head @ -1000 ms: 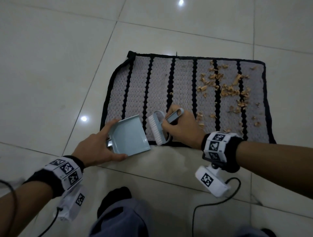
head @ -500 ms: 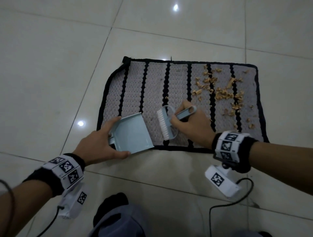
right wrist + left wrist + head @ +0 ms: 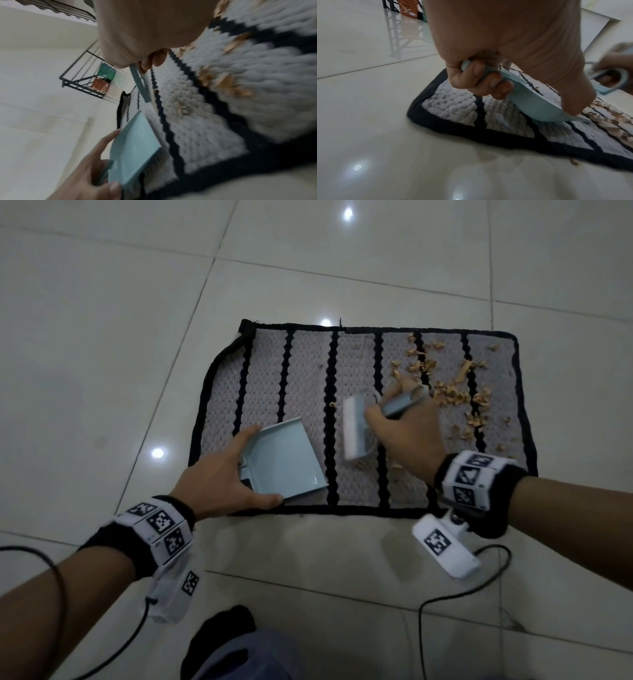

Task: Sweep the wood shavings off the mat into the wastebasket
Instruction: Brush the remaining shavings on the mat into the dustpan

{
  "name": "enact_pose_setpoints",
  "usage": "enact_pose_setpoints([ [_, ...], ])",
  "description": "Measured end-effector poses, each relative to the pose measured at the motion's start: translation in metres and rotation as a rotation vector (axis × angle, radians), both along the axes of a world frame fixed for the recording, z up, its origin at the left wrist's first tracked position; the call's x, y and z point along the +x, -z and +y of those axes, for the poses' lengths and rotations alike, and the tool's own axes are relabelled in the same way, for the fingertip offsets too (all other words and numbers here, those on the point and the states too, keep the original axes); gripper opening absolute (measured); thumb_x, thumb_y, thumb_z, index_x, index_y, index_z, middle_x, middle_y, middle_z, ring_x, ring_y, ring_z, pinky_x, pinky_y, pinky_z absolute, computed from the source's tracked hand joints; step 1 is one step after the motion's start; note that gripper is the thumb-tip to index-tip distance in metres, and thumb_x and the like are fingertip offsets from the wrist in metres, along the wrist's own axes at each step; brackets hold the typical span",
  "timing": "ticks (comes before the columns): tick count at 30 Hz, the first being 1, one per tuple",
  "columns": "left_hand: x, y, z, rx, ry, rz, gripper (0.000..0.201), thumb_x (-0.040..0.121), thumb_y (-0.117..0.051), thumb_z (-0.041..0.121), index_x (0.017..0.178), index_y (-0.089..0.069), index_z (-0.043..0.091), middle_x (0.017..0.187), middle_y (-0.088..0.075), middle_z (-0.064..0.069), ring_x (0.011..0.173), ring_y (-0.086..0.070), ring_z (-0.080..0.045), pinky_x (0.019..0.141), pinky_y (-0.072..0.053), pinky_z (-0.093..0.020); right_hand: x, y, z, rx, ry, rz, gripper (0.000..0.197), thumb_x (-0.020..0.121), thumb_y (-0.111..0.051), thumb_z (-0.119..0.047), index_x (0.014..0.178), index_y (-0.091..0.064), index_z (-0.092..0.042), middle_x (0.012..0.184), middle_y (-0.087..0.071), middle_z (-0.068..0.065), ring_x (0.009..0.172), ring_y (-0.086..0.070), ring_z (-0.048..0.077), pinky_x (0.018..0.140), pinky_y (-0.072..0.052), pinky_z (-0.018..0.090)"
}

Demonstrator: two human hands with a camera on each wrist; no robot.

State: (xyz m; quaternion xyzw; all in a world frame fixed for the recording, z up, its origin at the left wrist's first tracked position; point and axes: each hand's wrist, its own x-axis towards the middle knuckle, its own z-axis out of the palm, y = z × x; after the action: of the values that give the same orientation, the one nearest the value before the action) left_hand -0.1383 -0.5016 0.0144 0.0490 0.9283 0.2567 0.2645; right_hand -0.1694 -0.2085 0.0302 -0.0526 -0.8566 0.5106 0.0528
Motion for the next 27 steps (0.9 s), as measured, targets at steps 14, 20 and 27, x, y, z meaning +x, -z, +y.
enact_pose_setpoints([
  [14,-0.004,0.002,0.016,-0.09,0.067,0.047,0.122,0.045,-0.064,0.086,0.146,-0.007,0.048,0.108,-0.067,0.003,0.086,-0.067,-0.019,0.073,-0.058,-0.034,-0.025,0.014,0.033,0.148,0.105,0.036,0.021,0.083,-0.066,-0.015,0.074,-0.05,-0.005,0.062,-0.053,0.007,0.055,-0.055,0.028,0.049,-0.045,0.032],
  [20,-0.015,-0.001,0.03,-0.067,0.06,0.049,0.12,0.054,-0.075,0.076,0.149,-0.008,0.045,0.11,-0.063,0.005,0.083,-0.062,-0.016,0.072,-0.053,-0.028,-0.02,0.009,0.005,0.038,-0.07,0.052,0.017,0.086,-0.064,-0.009,0.078,-0.048,-0.007,0.063,-0.053,-0.002,0.051,-0.05,0.007,0.046,-0.043,0.022],
  [27,-0.022,0.003,0.031,-0.081,0.057,0.005,0.119,0.056,-0.079,0.071,0.149,-0.008,0.046,0.119,-0.062,0.0,0.084,-0.059,-0.017,0.072,-0.049,-0.028,-0.019,0.022,0.025,0.088,-0.05,-0.058,0.017,0.088,-0.062,-0.011,0.08,-0.048,-0.007,0.065,-0.056,0.01,0.055,-0.054,0.021,0.047,-0.043,0.03],
])
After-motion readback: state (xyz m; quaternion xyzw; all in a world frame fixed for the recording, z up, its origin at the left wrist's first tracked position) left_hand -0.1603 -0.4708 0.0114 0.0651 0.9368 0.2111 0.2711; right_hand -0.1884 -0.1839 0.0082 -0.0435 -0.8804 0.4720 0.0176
